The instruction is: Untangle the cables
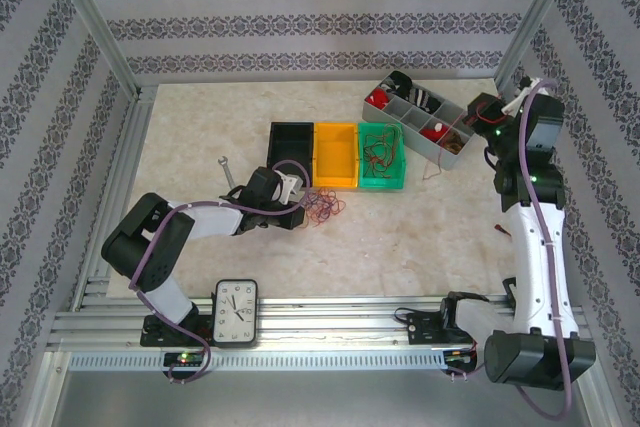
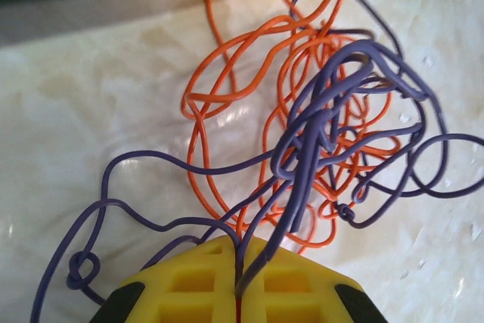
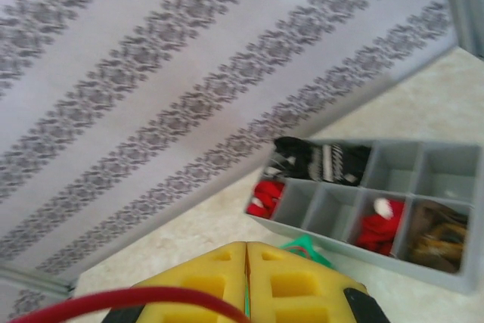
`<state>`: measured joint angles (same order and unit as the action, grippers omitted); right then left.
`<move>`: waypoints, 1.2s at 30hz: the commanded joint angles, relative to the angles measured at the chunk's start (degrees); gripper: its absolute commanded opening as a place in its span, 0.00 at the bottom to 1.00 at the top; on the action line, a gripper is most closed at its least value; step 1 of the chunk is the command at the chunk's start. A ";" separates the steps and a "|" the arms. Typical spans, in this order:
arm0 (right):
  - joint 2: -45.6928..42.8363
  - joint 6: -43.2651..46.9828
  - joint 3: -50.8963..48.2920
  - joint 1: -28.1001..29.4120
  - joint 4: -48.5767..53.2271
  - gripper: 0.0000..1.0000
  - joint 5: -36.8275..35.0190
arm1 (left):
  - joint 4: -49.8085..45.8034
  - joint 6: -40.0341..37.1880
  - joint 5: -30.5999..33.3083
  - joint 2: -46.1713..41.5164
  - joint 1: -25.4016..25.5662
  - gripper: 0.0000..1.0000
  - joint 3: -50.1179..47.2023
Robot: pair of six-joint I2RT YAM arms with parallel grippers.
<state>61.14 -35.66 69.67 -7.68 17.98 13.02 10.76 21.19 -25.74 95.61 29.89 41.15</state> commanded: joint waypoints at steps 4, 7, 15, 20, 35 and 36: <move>9.03 -0.52 5.61 5.45 -6.94 0.01 4.39 | 5.58 3.87 2.33 -1.12 -0.44 0.00 -0.51; 14.77 -0.29 8.06 8.33 -8.28 0.01 6.14 | 5.80 4.03 2.36 -1.35 -0.45 0.00 -0.67; 23.14 2.00 13.57 13.00 -8.45 0.01 2.99 | 5.67 4.13 2.78 -2.17 -0.45 0.00 -1.49; 26.31 2.84 14.97 14.12 -7.96 0.02 3.33 | 5.58 3.77 2.82 -2.36 -0.45 0.00 -1.77; 32.02 4.39 11.46 17.95 -7.61 0.02 1.42 | 5.32 3.60 2.28 -1.59 -0.45 0.00 -1.17; 32.10 4.59 11.77 17.94 -7.46 0.02 1.24 | 5.32 3.59 2.36 -1.58 -0.45 0.00 -1.16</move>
<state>93.19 -32.62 81.10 10.17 11.05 15.81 14.26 24.51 -23.49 94.76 29.89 39.92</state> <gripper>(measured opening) 0.062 0.072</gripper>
